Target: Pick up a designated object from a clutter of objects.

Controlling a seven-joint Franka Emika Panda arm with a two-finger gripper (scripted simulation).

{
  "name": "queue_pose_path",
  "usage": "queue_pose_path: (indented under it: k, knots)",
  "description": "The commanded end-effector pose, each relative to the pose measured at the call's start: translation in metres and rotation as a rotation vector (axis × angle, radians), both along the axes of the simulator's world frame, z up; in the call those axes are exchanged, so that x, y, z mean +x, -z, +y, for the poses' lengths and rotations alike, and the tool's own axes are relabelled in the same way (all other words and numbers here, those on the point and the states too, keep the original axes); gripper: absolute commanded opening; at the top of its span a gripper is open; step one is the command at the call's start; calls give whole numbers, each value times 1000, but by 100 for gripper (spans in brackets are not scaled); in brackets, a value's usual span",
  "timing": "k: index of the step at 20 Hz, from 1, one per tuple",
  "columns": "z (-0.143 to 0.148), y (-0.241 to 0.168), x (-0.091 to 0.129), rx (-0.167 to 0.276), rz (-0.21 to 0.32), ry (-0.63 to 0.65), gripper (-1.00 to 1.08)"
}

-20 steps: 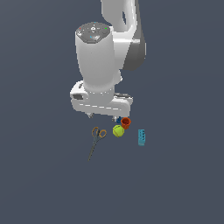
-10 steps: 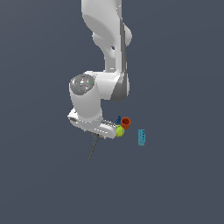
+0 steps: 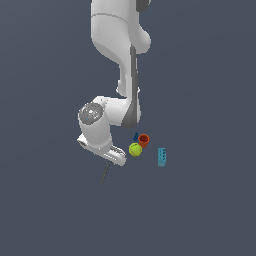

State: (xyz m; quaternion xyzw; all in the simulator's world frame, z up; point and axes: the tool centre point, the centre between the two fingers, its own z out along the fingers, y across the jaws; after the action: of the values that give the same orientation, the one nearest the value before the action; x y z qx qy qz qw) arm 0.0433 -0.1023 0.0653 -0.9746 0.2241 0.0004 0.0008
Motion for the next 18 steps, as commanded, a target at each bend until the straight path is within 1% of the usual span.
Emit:
queue_pose_path:
  k: [1, 8, 18]
  knots:
    - [-2, 6, -1, -1, -1, 10, 100]
    - [-2, 11, -1, -1, 1, 9, 100]
    - [-3, 53, -2, -2, 0, 12, 100]
